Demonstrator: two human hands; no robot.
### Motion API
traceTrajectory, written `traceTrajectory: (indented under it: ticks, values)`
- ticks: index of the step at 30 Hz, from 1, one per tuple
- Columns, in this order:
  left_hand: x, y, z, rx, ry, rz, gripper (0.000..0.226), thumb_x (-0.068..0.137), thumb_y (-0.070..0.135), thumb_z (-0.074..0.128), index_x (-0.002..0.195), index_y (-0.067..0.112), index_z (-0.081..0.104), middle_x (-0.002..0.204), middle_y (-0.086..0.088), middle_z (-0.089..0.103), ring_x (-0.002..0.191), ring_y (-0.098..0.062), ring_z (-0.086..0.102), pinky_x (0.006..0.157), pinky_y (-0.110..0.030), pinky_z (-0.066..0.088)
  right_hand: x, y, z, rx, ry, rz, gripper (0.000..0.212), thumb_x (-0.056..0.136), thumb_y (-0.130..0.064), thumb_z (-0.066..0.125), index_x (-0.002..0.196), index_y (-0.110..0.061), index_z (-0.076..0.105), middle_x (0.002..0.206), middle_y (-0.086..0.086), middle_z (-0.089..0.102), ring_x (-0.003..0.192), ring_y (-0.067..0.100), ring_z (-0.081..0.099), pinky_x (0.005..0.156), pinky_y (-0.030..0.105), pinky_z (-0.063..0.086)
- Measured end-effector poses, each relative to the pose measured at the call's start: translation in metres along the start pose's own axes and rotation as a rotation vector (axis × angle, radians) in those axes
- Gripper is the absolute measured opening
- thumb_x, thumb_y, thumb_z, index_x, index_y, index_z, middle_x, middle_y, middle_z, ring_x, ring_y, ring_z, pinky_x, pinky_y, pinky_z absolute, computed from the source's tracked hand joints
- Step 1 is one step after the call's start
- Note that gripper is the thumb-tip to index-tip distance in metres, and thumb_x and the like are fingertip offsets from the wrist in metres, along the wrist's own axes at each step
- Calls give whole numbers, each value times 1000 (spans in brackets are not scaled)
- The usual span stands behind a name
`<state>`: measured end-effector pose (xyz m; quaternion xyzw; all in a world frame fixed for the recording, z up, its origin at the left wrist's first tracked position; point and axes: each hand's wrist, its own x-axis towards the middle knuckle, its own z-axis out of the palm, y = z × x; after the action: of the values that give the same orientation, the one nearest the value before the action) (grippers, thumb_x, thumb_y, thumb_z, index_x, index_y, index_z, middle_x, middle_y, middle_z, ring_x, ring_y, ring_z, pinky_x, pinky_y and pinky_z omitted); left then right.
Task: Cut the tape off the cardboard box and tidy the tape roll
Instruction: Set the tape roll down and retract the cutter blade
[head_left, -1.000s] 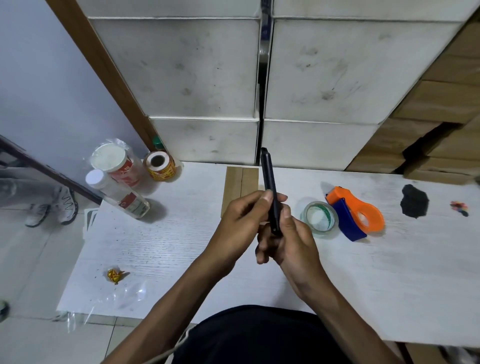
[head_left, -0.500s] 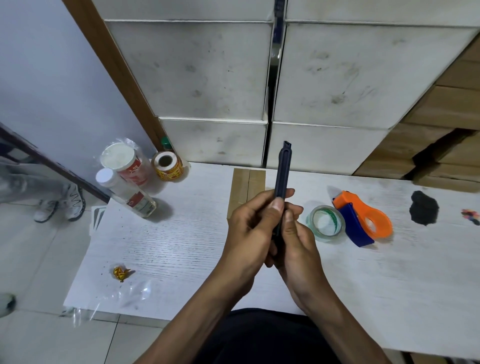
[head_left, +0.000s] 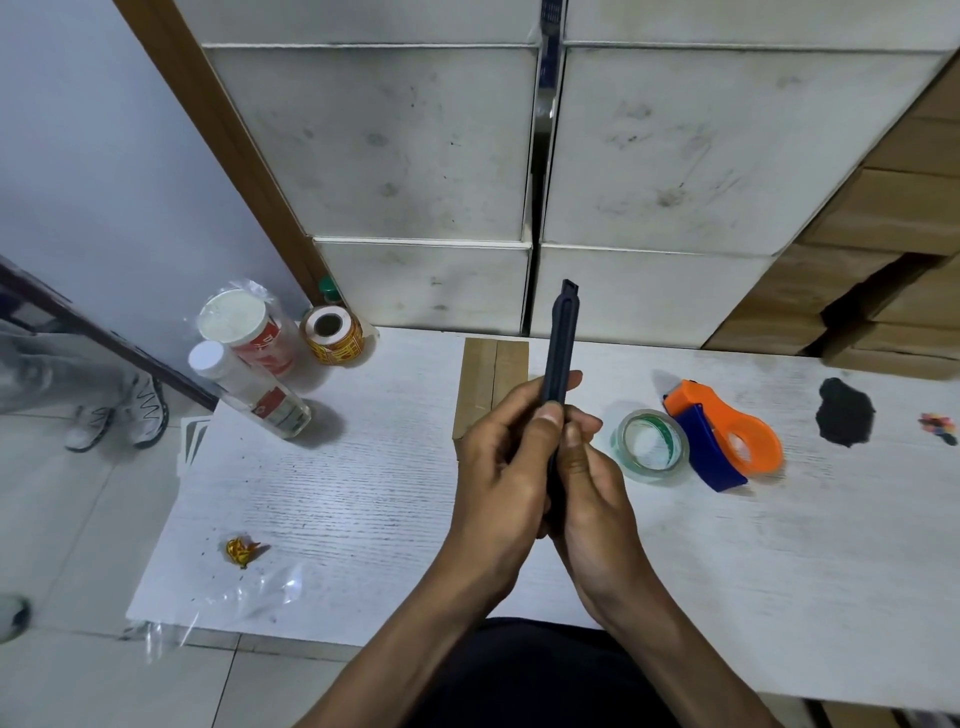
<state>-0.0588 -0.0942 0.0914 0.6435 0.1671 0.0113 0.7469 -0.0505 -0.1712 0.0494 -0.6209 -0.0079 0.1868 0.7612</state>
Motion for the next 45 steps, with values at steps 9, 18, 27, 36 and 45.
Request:
traceTrajectory:
  ticks: [9, 18, 27, 36, 45]
  values:
    - [-6, -3, -5, 16, -43, 18, 27, 103, 10, 43, 107, 18, 68, 91, 10, 76, 45, 4, 56, 41, -10, 40, -2, 5, -3, 29, 6, 28, 48, 90, -57, 37, 71, -29, 70, 55, 5, 50, 52, 14, 48, 51, 28, 34]
    - [-7, -6, -15, 55, -130, 21, 34, 104, 10, 41, 120, 30, 63, 106, 11, 75, 57, 1, 57, 45, -15, 44, -1, 6, -4, 35, -24, 30, 50, 90, -60, 42, 61, -22, 56, 48, -6, 40, 45, 9, 39, 47, 27, 30]
    - [-5, -11, -13, 53, -70, 68, 25, 103, 11, 43, 117, 12, 63, 90, 2, 75, 44, 5, 54, 41, -12, 41, 0, 10, -2, -3, -57, 14, 59, 80, -74, 46, 78, -18, 64, 62, 15, 47, 55, 21, 45, 50, 30, 36]
    - [-4, -8, -15, 2, -80, 64, 23, 97, 28, 48, 102, 15, 67, 84, 5, 75, 36, -6, 44, 36, -17, 37, -1, 8, -1, -29, -65, -20, 47, 89, -57, 37, 70, -22, 63, 51, -1, 44, 51, 16, 42, 50, 33, 33]
    - [-5, -12, -14, -26, -66, 33, 26, 97, 23, 45, 110, 22, 68, 84, 6, 74, 36, -4, 42, 36, -18, 34, 0, 11, -2, -7, -86, -7, 53, 90, -63, 43, 77, -16, 64, 51, -2, 48, 49, 11, 46, 48, 27, 38]
